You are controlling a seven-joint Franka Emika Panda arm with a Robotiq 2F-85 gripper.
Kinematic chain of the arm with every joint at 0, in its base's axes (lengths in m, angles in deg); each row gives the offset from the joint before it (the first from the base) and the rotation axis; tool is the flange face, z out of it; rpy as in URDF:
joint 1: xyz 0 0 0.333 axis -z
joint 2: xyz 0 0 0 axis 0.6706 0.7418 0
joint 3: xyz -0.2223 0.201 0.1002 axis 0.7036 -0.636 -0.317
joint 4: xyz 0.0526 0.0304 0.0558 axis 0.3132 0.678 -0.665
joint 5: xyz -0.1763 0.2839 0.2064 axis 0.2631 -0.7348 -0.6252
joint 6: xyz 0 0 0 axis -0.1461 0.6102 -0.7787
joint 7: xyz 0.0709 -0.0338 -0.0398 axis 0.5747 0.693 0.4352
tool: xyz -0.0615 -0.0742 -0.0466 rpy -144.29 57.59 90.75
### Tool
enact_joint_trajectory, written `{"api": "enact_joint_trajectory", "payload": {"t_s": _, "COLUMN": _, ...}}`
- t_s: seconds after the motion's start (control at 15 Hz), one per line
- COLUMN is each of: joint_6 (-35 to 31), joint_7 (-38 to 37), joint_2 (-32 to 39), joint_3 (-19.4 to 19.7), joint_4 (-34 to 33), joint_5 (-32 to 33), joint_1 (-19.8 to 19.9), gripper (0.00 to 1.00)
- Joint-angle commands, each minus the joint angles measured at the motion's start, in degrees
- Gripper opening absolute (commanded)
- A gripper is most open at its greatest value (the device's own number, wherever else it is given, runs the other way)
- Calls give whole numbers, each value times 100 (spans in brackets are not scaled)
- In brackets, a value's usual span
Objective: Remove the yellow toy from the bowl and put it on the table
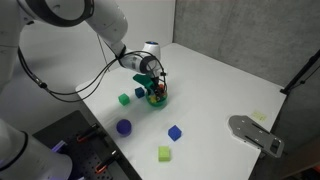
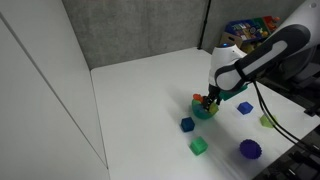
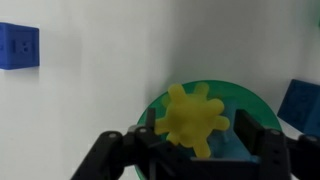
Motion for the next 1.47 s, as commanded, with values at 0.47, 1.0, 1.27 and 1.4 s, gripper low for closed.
{"api": "enact_joint_trajectory", "payload": {"t_s": 0.47, "joint_6": 213, "joint_7": -216, "joint_2": -177, "joint_3": 189, "joint_4": -158, "joint_5": 175, "joint_1": -91, "gripper": 9}}
{"api": "enact_joint_trajectory", "payload": {"t_s": 1.0, "joint_6": 571, "joint_7": 3, "joint_2": -784, "joint_3": 23, "joint_4": -109, "joint_5": 14, "joint_1": 202, "gripper": 6}}
{"api": "enact_joint_trajectory", "payload": {"t_s": 1.27, "joint_6": 727, "joint_7": -80, "joint_2": -975, "joint_3": 143, "joint_4": -191, "joint_5": 113, "joint_1": 348, "gripper": 5}}
{"api": "enact_joint_trajectory", "payload": {"t_s": 1.4, "joint_6": 788, "joint_7": -103, "joint_2": -994, "joint_3": 230, "joint_4": -261, "joint_5": 109, "joint_1": 492, "gripper": 5}}
